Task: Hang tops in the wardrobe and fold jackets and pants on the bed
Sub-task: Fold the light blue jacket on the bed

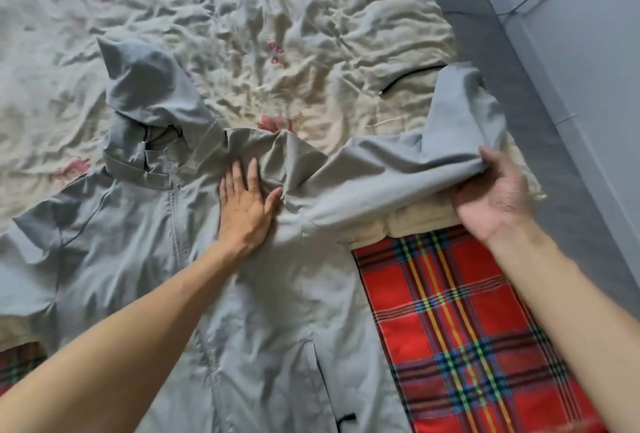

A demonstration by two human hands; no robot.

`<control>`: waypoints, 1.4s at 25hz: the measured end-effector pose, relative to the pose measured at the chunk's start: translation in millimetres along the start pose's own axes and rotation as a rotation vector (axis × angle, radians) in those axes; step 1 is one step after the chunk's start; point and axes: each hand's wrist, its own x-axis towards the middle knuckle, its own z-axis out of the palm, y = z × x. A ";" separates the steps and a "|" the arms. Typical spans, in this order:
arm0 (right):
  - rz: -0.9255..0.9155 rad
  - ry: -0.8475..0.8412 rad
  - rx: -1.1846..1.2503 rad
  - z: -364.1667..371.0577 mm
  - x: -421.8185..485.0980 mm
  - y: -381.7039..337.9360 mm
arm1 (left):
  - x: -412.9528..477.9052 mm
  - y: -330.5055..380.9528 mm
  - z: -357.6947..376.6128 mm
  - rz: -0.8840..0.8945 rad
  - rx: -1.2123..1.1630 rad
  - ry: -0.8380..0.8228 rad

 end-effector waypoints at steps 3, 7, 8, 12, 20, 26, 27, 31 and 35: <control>-0.010 -0.054 0.025 -15.4 -10.7 12.1 | -48.6 11.5 -0.9 0.176 0.000 0.042; 0.127 -0.036 0.052 -26.5 -14.1 19.9 | -81.8 11.8 23.0 0.191 0.258 -0.114; 0.160 -0.013 0.029 -22.0 -8.2 15.0 | -80.2 11.8 25.5 0.173 0.264 -0.136; -0.063 0.119 -0.160 22.9 8.8 -12.2 | -72.2 15.6 22.1 0.163 0.253 -0.194; -0.989 -0.780 -1.356 79.1 -154.7 96.3 | -148.9 -28.7 -107.8 -0.404 -1.727 -0.076; 0.310 -0.521 -1.139 39.3 -166.0 244.8 | -215.0 -118.2 -77.6 -0.825 -1.704 -0.155; 0.397 -0.359 -0.934 47.6 -159.8 261.2 | -217.9 -125.7 -66.0 -0.859 -1.655 -0.149; 0.410 -0.079 -0.699 88.9 -147.5 300.1 | -218.2 -135.4 -48.9 -0.865 -1.703 -0.122; -0.177 -0.296 -1.193 106.5 -165.6 324.4 | -242.7 -161.5 -70.6 -0.895 -1.849 -0.094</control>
